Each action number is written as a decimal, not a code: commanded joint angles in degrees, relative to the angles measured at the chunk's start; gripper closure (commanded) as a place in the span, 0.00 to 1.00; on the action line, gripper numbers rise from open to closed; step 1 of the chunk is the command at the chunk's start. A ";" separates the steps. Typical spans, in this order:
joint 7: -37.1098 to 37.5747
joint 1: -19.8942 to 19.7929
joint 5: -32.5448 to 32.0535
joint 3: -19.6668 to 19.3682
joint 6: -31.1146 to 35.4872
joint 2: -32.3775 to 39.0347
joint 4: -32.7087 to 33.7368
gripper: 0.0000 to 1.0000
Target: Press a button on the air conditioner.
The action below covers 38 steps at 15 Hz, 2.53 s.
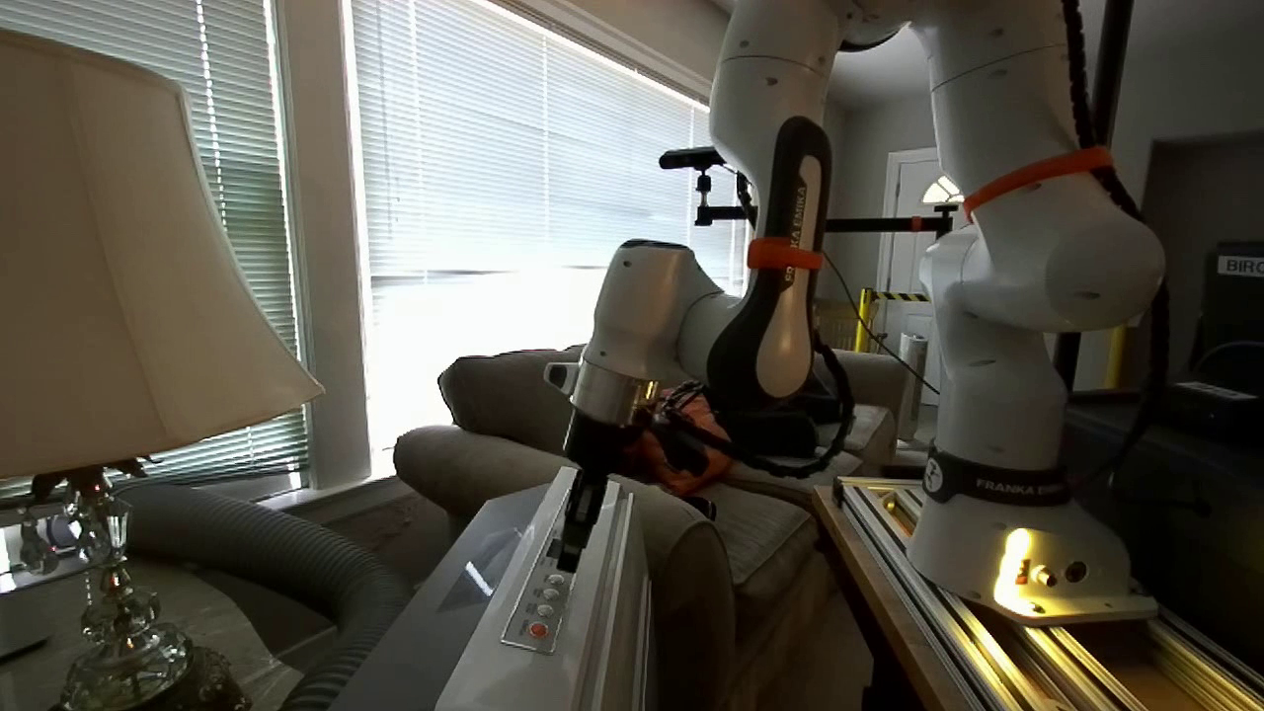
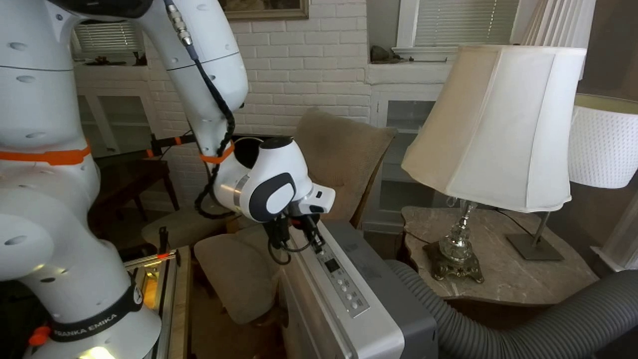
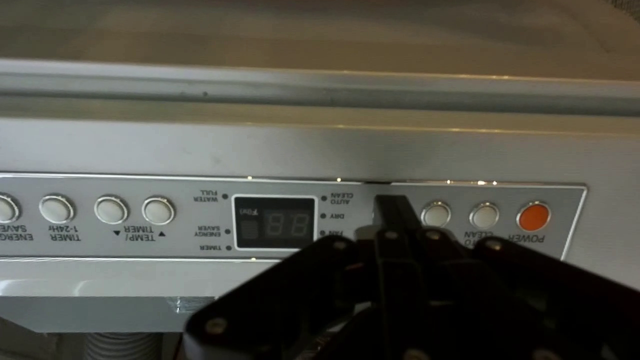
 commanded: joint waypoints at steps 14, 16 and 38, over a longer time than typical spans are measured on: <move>-0.78 8.65 0.48 -8.19 8.24 6.05 1.01 1.00; -0.45 8.28 0.33 -7.68 7.09 6.30 1.03 1.00; -1.35 -21.53 5.06 25.80 -2.61 -5.47 -3.92 0.67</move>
